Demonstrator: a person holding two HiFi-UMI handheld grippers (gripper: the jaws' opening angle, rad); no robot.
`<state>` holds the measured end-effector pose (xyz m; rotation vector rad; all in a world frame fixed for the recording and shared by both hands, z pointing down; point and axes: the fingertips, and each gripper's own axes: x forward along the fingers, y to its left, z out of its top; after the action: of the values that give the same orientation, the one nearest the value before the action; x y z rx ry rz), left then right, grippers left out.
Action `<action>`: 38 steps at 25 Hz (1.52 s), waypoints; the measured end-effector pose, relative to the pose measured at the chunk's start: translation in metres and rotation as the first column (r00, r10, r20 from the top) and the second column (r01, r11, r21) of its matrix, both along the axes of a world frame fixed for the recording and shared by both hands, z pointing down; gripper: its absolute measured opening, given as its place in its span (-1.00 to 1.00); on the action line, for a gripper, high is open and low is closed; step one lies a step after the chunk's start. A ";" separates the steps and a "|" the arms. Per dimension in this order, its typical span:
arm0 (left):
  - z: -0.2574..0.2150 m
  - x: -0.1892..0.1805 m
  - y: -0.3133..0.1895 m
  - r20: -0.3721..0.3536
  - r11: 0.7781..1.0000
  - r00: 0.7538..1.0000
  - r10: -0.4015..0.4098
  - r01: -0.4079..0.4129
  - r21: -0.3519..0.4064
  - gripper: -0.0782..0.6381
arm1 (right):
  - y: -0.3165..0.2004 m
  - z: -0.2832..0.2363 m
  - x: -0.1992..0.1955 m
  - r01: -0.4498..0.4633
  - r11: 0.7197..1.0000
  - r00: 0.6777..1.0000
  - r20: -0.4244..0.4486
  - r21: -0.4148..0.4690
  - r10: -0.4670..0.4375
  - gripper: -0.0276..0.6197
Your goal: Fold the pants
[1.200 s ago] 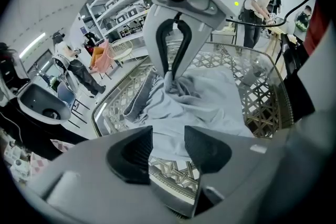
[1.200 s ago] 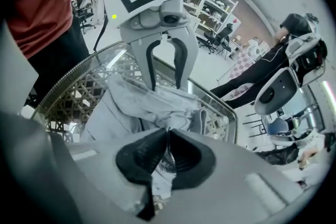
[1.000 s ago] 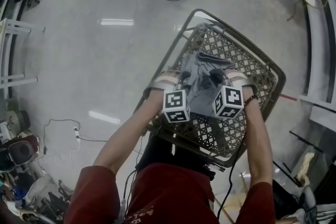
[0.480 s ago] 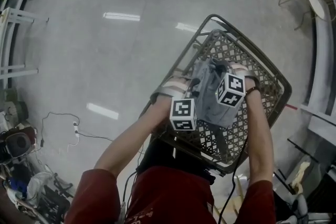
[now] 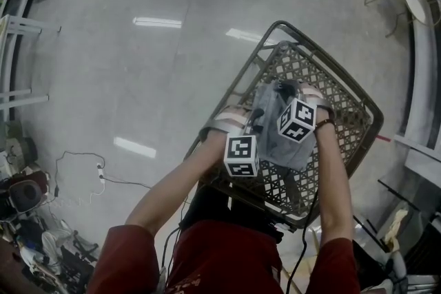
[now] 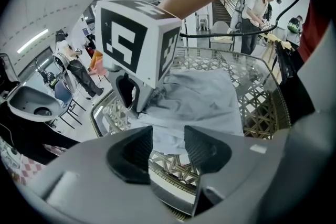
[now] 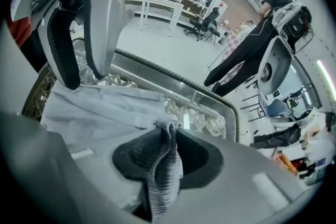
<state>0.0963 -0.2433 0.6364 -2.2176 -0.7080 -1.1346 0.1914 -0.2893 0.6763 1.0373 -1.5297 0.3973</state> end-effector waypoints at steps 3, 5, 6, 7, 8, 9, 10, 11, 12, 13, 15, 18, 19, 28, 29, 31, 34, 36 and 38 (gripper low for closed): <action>-0.001 -0.001 0.004 -0.001 1.000 1.000 0.001 -0.001 -0.020 -0.22 | 0.002 -0.004 0.003 -0.057 0.998 0.998 0.005 0.016 0.056 -0.57; -0.006 -0.001 0.003 -0.017 1.000 1.000 0.001 -0.001 -0.020 -0.22 | 0.005 -0.009 0.003 -0.090 0.995 0.996 0.007 0.032 0.090 -0.54; -0.009 -0.001 0.001 -0.027 1.000 1.000 -0.004 0.003 -0.023 -0.22 | 0.006 -0.014 0.003 -0.117 0.992 0.993 0.017 0.047 0.116 -0.54; -0.013 0.000 -0.001 -0.039 1.000 0.999 -0.011 0.009 -0.029 -0.22 | 0.008 -0.020 0.002 -0.158 0.985 0.987 0.043 0.069 0.156 -0.54; -0.016 0.001 -0.003 -0.056 0.999 0.998 -0.019 0.017 -0.035 -0.22 | 0.010 -0.027 0.001 -0.215 0.972 0.974 0.085 0.095 0.208 -0.54; -0.021 0.003 -0.006 -0.077 0.999 0.997 -0.029 0.026 -0.042 -0.22 | 0.013 -0.036 0.001 -0.283 0.951 0.954 0.135 0.124 0.267 -0.54; -0.026 0.006 -0.009 -0.100 0.998 0.994 -0.043 0.039 -0.049 -0.22 | 0.018 -0.046 0.002 -0.356 0.921 0.927 0.183 0.157 0.327 -0.54; -0.032 0.009 -0.012 -0.123 0.997 0.991 -0.060 0.053 -0.058 -0.22 | 0.024 -0.057 0.004 -0.428 0.883 0.895 0.226 0.194 0.384 -0.54; -0.038 0.012 -0.014 -0.148 0.995 0.986 -0.080 0.070 -0.069 -0.22 | 0.032 -0.067 0.006 -0.497 0.836 0.859 0.267 0.232 0.437 -0.54; -0.046 0.015 -0.015 -0.174 0.993 0.979 -0.101 0.088 -0.084 -0.22 | 0.040 -0.078 0.007 -0.562 0.783 0.819 0.308 0.267 0.483 -0.54; -0.063 0.022 -0.015 -0.234 0.984 0.960 -0.152 0.125 -0.125 -0.22 | 0.060 -0.101 0.008 -0.669 0.667 0.740 0.384 0.330 0.552 -0.54; -0.092 0.031 -0.011 -0.330 0.962 0.914 -0.236 0.171 -0.214 -0.22 | 0.094 -0.136 0.008 -0.768 0.483 0.639 0.453 0.421 0.621 -0.54; -0.101 0.032 -0.008 -0.357 0.952 0.896 -0.264 0.182 -0.247 -0.22 | 0.106 -0.147 0.008 -0.787 0.421 0.610 0.470 0.450 0.638 -0.54; -0.182 -0.002 0.031 -0.493 0.847 0.719 -0.490 0.259 -0.464 -0.23 | 0.192 -0.239 -0.045 -0.767 0.151 0.562 0.539 0.624 0.627 -0.54; -0.192 -0.008 0.035 -0.511 0.838 0.692 -0.510 0.264 -0.478 -0.23 | 0.200 -0.251 -0.052 -0.756 0.127 0.570 0.548 0.642 0.612 -0.54; -0.216 -0.019 0.043 -0.563 0.829 0.630 -0.536 0.266 -0.491 -0.23 | 0.214 -0.274 -0.066 -0.727 0.078 0.588 0.560 0.682 0.584 -0.54; -0.251 -0.049 0.068 -0.600 0.808 0.556 -0.575 0.274 -0.521 -0.23 | 0.245 -0.307 -0.094 -0.692 0.009 0.599 0.568 0.722 0.565 -0.54; -0.274 -0.076 0.084 -0.616 0.787 0.500 -0.609 0.284 -0.548 -0.23 | 0.264 -0.325 -0.116 -0.675 -0.027 0.605 0.574 0.737 0.552 -0.54; -0.297 -0.102 0.097 -0.631 0.765 0.437 -0.641 0.291 -0.575 -0.23 | 0.280 -0.340 -0.136 -0.670 -0.060 0.607 0.592 0.740 0.530 -0.54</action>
<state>-0.0053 -0.1462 0.3393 -3.0097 0.1694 -0.0095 0.0557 -0.0097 0.3362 2.8457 -1.1940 0.0600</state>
